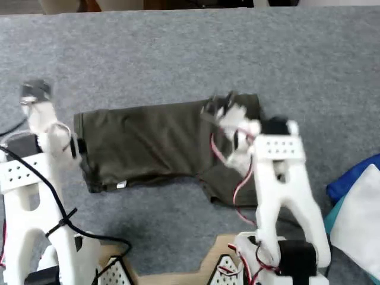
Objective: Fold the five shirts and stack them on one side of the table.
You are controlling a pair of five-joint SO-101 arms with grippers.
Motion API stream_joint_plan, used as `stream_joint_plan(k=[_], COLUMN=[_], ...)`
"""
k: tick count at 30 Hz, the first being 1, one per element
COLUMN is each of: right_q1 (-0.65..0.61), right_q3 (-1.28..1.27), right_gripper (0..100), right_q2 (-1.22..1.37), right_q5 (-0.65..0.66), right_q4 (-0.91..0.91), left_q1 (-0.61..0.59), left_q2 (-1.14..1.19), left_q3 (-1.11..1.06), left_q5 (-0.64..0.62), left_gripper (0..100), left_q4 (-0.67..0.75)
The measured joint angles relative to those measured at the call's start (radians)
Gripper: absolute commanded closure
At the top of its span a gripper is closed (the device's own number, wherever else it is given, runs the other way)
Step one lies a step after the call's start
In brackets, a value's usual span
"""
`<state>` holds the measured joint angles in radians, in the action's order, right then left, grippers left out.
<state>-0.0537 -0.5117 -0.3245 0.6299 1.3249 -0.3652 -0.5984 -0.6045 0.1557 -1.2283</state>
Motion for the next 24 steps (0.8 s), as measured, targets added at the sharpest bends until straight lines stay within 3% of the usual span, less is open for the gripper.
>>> stream_joint_plan(k=[5, 9, 17, 24], right_q1=[0.011, 0.018, 0.077, 0.129], right_q3=[0.362, 0.537, 0.741, 1.048], right_gripper=[99.4, 99.4, 99.4, 99.4], right_q2=[0.229, 0.473, 0.884, 1.148], right_q5=[-0.081, -0.143, -0.236, -0.221], right_q4=[0.049, 0.018, -0.057, 0.048], left_q1=[0.048, 0.106, 0.153, 0.104], left_q2=[0.146, 0.331, 0.669, 0.838], left_q3=[0.173, 0.281, 0.379, 0.379], left_q5=[-0.207, -0.296, -0.311, -0.232], left_gripper=[79, 79, 86, 86], left_q4=[0.025, 0.072, 0.106, 0.124])
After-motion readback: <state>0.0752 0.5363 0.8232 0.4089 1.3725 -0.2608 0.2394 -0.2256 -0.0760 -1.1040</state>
